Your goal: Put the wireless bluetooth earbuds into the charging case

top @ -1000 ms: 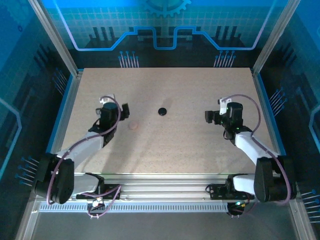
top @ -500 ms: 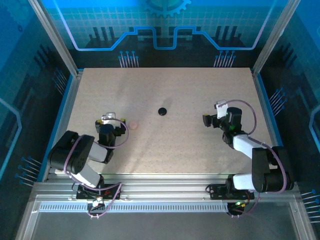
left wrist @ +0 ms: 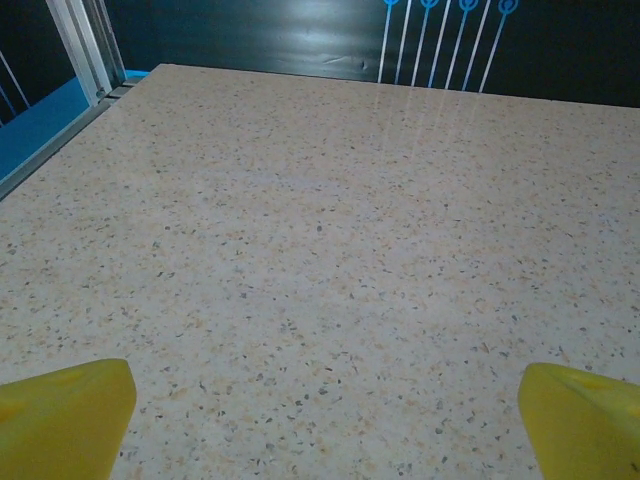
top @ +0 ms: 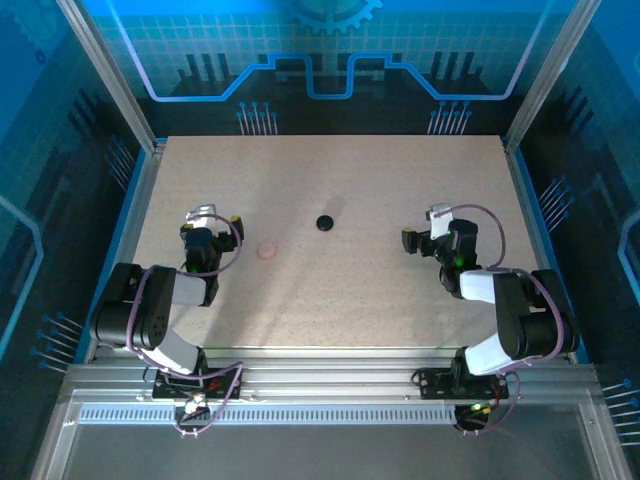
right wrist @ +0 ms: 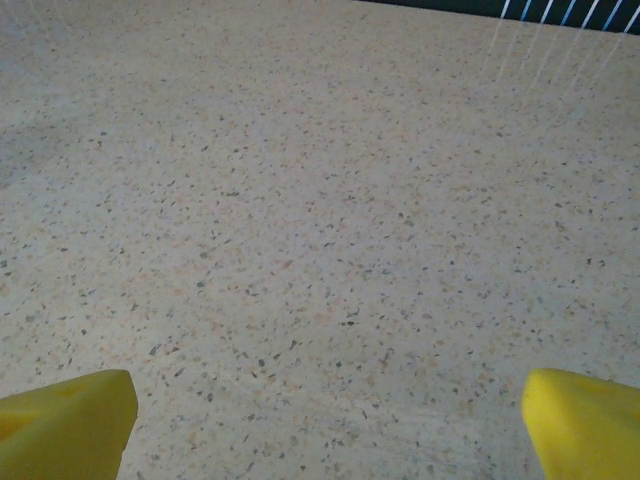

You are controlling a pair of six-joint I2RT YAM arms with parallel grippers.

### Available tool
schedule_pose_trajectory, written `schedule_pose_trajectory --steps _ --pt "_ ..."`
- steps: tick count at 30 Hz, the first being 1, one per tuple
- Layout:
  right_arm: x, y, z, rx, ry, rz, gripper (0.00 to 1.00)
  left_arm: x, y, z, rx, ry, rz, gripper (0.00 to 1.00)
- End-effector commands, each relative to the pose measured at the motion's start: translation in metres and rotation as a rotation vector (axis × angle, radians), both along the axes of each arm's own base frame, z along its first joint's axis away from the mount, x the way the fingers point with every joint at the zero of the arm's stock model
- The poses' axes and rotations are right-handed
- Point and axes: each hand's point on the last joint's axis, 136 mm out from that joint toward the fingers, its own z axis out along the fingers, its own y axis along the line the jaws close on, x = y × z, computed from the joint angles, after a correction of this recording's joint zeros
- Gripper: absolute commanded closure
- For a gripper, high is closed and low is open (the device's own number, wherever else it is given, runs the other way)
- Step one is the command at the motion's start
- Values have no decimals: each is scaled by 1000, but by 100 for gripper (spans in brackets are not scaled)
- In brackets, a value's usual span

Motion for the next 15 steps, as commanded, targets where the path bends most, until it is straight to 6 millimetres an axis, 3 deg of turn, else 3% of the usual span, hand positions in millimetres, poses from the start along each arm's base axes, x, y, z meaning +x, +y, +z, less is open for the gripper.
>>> schedule_pose_trajectory --steps 1,15 --pt "8 -6 10 12 -47 -28 0 1 -3 0 -19 8 -20 1" --pt "8 -6 10 12 -48 -29 0 1 -3 1 -16 4 -18 1"
